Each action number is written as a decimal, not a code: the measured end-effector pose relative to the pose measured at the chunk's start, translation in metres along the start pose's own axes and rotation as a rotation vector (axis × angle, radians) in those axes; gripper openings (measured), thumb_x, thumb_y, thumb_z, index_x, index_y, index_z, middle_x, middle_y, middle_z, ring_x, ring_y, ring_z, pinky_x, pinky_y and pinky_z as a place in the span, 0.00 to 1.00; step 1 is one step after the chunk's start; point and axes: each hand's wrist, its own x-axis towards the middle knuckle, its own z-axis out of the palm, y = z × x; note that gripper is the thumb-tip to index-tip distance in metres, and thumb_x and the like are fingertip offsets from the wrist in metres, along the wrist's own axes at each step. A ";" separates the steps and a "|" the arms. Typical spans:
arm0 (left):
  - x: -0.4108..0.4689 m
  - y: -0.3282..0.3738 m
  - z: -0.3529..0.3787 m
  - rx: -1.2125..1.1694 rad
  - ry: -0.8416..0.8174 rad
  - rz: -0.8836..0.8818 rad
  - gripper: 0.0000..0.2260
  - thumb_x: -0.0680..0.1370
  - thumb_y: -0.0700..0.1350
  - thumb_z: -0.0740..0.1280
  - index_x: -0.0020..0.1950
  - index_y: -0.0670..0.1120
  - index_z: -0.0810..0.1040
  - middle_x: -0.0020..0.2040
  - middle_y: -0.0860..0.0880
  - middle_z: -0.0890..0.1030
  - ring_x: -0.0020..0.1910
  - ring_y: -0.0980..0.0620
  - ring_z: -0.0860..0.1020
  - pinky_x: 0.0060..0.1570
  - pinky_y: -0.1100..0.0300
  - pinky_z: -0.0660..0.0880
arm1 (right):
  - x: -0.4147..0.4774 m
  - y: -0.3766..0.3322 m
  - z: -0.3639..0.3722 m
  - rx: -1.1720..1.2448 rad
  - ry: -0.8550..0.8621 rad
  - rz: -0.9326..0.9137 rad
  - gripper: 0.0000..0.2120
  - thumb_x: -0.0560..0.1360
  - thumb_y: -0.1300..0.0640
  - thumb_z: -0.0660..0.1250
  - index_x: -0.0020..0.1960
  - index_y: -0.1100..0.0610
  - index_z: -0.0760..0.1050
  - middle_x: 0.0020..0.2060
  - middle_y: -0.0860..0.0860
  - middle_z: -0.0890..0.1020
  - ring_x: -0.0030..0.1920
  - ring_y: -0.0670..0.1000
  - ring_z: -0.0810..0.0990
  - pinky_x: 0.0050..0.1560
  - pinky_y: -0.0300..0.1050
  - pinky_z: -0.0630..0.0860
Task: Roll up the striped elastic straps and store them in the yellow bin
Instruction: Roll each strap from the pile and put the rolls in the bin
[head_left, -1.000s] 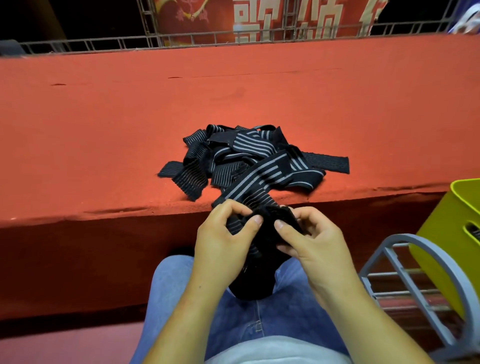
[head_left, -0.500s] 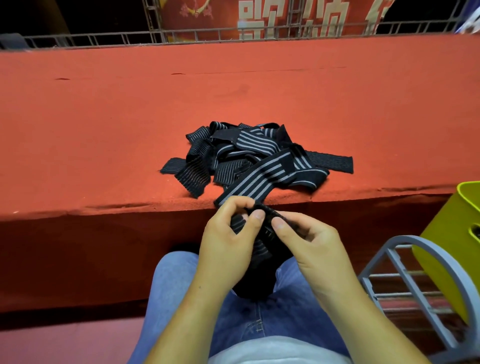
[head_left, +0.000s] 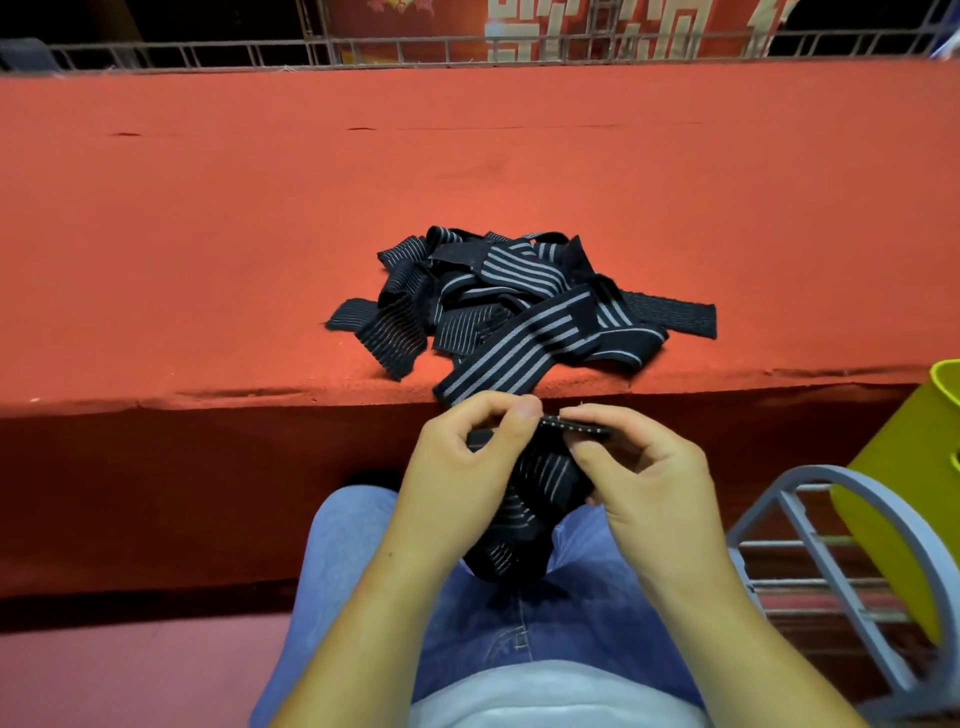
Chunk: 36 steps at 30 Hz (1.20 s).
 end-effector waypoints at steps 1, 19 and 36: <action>0.000 -0.001 -0.001 0.030 -0.005 0.015 0.06 0.80 0.50 0.72 0.47 0.50 0.85 0.42 0.47 0.85 0.40 0.57 0.79 0.45 0.55 0.77 | 0.000 -0.001 0.000 -0.015 0.000 -0.021 0.16 0.76 0.71 0.71 0.50 0.51 0.87 0.45 0.42 0.89 0.48 0.41 0.86 0.51 0.37 0.81; -0.003 0.008 -0.001 -0.124 0.163 0.065 0.08 0.80 0.52 0.69 0.46 0.50 0.85 0.40 0.45 0.84 0.38 0.57 0.77 0.40 0.61 0.76 | 0.004 0.008 0.005 0.022 -0.085 0.034 0.07 0.78 0.65 0.74 0.45 0.55 0.86 0.41 0.51 0.89 0.42 0.46 0.85 0.47 0.42 0.81; -0.001 0.013 0.000 -0.135 0.196 0.050 0.07 0.80 0.49 0.70 0.46 0.49 0.86 0.44 0.50 0.87 0.43 0.58 0.82 0.48 0.62 0.80 | 0.004 -0.009 0.011 0.115 -0.219 -0.005 0.09 0.85 0.60 0.65 0.59 0.52 0.83 0.53 0.47 0.89 0.56 0.47 0.86 0.60 0.45 0.81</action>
